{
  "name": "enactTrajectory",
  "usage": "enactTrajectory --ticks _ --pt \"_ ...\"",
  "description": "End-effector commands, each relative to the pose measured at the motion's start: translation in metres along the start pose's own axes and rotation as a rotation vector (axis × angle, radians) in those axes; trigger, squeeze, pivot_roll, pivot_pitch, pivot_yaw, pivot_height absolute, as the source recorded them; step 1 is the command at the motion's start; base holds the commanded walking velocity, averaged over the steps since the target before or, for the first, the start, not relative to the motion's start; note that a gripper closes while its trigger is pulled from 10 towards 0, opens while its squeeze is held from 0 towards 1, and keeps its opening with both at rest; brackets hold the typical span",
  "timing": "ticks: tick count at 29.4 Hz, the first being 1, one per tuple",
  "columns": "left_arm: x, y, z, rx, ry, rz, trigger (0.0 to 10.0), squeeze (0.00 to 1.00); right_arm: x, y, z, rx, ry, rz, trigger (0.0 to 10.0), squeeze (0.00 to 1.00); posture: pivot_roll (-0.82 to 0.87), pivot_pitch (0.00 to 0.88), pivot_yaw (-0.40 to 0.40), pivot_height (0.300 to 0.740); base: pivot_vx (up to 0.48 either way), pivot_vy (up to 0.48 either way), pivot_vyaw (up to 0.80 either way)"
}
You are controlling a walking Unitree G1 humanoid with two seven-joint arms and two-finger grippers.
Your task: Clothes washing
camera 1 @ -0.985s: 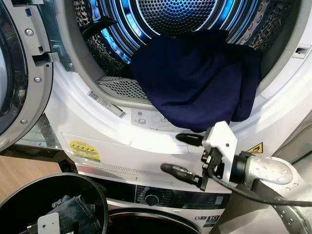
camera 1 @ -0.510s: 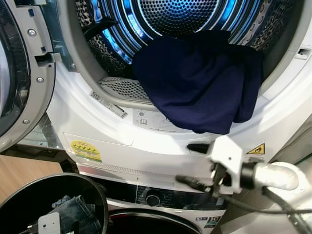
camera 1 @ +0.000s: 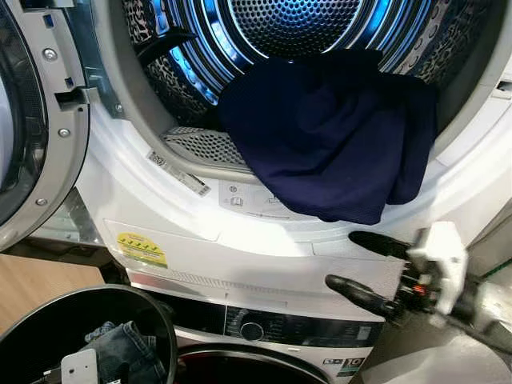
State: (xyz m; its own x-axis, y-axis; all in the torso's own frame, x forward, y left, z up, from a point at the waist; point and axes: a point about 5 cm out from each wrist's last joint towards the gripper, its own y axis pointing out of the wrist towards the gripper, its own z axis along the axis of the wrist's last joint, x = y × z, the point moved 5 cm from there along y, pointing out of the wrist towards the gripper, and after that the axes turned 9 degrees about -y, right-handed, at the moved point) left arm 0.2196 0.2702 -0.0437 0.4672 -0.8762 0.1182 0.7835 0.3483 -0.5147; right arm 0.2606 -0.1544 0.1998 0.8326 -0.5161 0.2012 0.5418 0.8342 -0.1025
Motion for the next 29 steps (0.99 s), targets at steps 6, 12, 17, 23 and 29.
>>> enactTrajectory --ticks 6,12,17,23,29 --pt "0.000 -0.002 -0.011 -0.033 -0.005 -0.004 10.0 0.00 -0.005 -0.003 0.022 0.127 0.009 0.018 10.0 0.00 0.03 0.000 -0.052 0.740 0.000 0.000 0.00" --pt "0.000 -0.001 -0.010 -0.028 -0.005 -0.004 10.0 0.00 0.004 0.003 0.030 0.177 0.015 -0.028 10.0 0.00 0.04 0.000 -0.051 0.740 0.000 0.000 0.00" --pt "0.001 0.000 -0.010 -0.025 -0.002 -0.007 10.0 0.00 0.009 0.010 0.030 0.177 0.012 -0.051 10.0 0.00 0.05 0.000 -0.049 0.740 0.000 0.000 0.00" --pt "0.000 0.001 -0.007 -0.018 0.000 -0.007 10.0 0.00 0.008 0.010 0.041 0.238 0.014 -0.041 10.0 0.00 0.05 0.000 -0.047 0.740 0.000 0.000 0.00" --pt "-0.001 0.001 -0.006 -0.016 0.000 -0.001 10.0 0.00 0.003 0.003 0.068 0.378 0.020 -0.001 10.0 0.00 0.05 0.000 -0.047 0.740 0.000 0.000 0.00"
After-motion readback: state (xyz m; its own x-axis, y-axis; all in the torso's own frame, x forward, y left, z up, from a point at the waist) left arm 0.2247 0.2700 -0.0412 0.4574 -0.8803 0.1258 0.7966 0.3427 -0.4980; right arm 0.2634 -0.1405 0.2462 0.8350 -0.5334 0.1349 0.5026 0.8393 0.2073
